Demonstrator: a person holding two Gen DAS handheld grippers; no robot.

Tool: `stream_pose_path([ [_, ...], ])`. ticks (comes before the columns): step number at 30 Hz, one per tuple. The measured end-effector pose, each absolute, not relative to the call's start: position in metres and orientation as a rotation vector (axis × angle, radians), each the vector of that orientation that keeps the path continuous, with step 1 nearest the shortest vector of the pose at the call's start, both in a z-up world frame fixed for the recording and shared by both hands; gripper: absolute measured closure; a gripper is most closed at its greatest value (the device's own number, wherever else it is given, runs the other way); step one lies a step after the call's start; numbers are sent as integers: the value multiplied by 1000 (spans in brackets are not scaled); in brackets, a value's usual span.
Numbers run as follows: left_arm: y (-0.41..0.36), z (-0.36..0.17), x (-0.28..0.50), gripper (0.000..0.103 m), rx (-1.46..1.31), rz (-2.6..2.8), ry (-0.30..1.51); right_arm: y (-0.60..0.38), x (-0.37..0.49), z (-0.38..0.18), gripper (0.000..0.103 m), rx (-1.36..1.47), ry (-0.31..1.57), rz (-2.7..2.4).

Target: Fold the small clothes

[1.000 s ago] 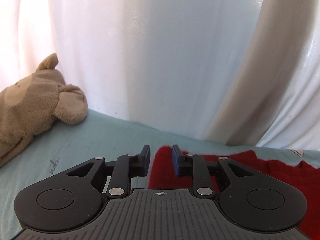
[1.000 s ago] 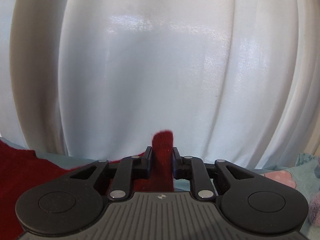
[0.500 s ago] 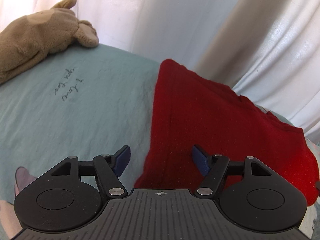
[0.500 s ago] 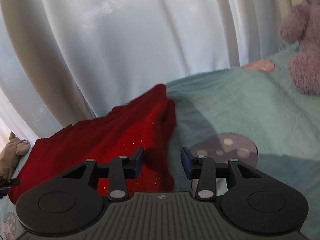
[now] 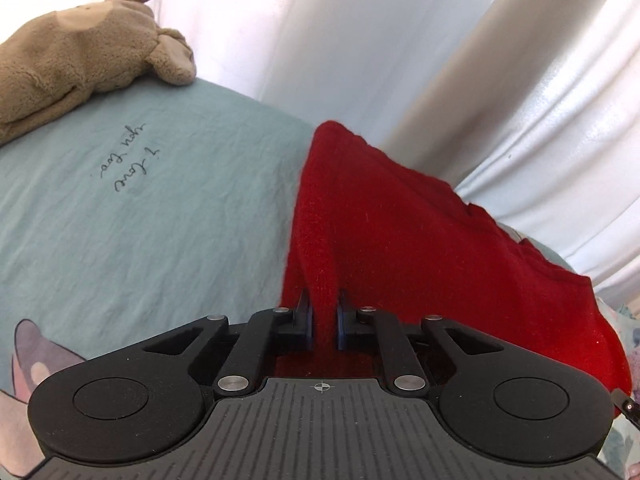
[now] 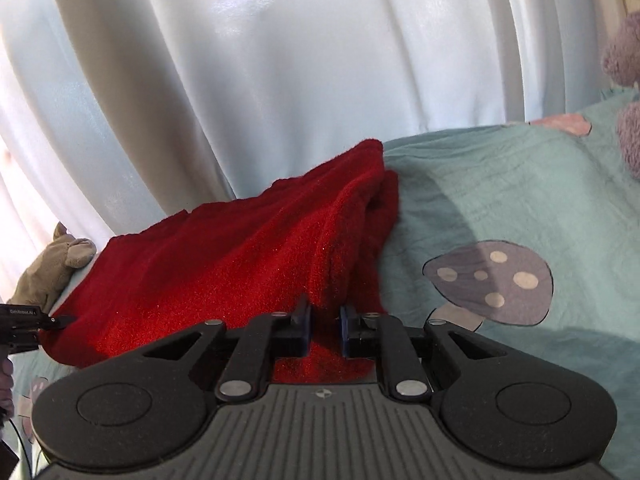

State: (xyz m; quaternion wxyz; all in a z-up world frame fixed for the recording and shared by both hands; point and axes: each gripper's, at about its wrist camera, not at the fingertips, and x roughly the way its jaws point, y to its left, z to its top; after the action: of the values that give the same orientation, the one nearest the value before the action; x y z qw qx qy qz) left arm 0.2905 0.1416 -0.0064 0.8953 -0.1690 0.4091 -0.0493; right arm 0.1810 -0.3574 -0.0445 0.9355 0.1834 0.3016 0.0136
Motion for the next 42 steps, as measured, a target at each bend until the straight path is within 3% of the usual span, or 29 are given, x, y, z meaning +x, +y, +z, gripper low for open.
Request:
stream_pose_path([
  [6, 141, -18, 288, 88, -293, -67, 859, -348, 179, -36, 91, 258, 588, -94],
  [7, 143, -20, 287, 81, -297, -51, 856, -349, 184, -44, 90, 246, 628, -116],
  [9, 145, -18, 286, 38, -275, 6, 849, -349, 188, -55, 87, 241, 682, -161],
  [12, 155, -18, 285, 31, -301, -18, 856, -348, 184, -49, 68, 184, 656, -266],
  [16, 165, -25, 291, 17, -470, -134, 908, -349, 174, -30, 68, 201, 580, -261],
  [25, 153, -42, 332, 14, -583, -216, 953, -277, 193, -27, 70, 135, 563, -4],
  [29, 151, -43, 346, 39, -562, -223, 964, -247, 204, -33, 77, 93, 576, 82],
  [33, 152, -41, 350, 59, -552, -261, 965, -223, 214, -35, 83, 29, 579, 131],
  [35, 152, -35, 347, 64, -533, -280, 942, -211, 218, -34, 83, 11, 579, 145],
  [40, 158, -38, 348, 60, -567, -303, 942, -192, 226, -36, 83, -25, 568, 183],
  [42, 159, -44, 351, 42, -570, -294, 965, -185, 228, -39, 83, -41, 571, 192],
])
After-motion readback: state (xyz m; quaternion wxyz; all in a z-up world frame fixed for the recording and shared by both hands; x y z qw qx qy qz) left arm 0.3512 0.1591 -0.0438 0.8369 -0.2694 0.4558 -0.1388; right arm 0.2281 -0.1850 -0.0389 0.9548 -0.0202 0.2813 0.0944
